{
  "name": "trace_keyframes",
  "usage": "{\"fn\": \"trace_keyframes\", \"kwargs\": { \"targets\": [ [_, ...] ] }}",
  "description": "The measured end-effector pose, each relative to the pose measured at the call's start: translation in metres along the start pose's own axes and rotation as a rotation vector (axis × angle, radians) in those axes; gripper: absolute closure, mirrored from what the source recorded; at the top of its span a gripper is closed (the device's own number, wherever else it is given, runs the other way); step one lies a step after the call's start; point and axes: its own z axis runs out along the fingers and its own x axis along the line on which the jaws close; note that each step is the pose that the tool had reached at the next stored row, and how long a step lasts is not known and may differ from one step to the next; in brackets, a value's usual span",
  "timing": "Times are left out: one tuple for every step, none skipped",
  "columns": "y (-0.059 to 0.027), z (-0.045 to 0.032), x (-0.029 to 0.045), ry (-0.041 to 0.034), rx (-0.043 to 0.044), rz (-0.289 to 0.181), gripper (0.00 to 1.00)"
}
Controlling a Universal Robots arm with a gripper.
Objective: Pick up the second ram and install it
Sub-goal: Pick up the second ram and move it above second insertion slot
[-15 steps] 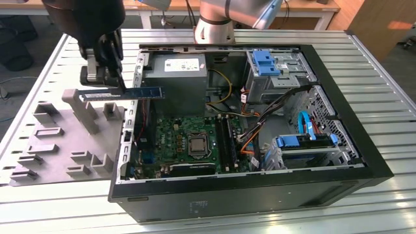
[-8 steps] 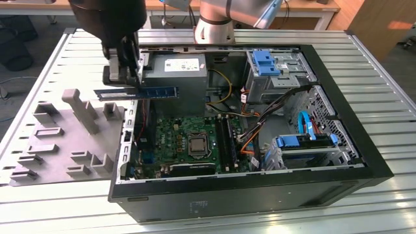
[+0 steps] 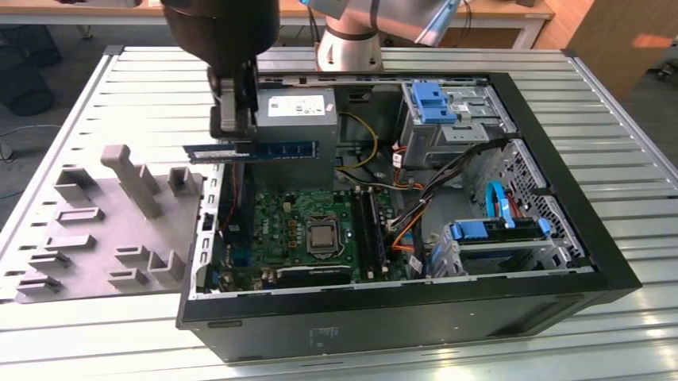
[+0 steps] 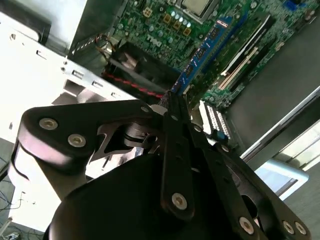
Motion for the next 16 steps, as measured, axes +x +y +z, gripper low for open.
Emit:
{"fn": "trace_keyframes", "kwargs": {
  "targets": [
    [-0.0036,-0.0001,0.0000,0.0000,0.0000,0.000,0.88],
    [-0.0072,-0.0002,0.0000,-0.0001,0.0001,0.000,0.88],
    [-0.0110,-0.0003,0.0001,-0.0001,0.0001,0.000,0.88],
    [-0.0146,-0.0005,0.0001,0.0000,0.0000,0.000,0.88],
    [-0.0182,-0.0006,0.0001,0.0000,0.0000,0.000,0.88],
    [-0.0218,-0.0008,0.0001,0.0000,0.0000,0.001,0.88],
    [-0.0254,-0.0009,0.0002,0.0000,0.0000,0.001,0.88],
    [-0.0290,-0.0010,0.0002,0.0000,0.0000,0.001,0.88],
    [-0.0326,-0.0011,0.0002,-0.0001,0.0001,0.001,0.88],
    [-0.0364,-0.0012,0.0002,-0.0001,0.0000,0.001,0.88],
    [-0.0399,-0.0013,0.0003,-0.0001,0.0001,0.001,0.88],
    [-0.0434,-0.0014,0.0003,-0.0001,0.0001,0.001,0.88],
    [-0.0468,-0.0015,0.0003,0.0000,0.0001,0.001,0.88],
    [-0.0503,-0.0016,0.0003,0.0000,0.0000,0.001,0.88],
    [-0.0537,-0.0017,0.0004,-0.0001,0.0001,0.001,0.88],
    [-0.0572,-0.0018,0.0004,-0.0001,0.0001,0.001,0.88]
  ]
}}
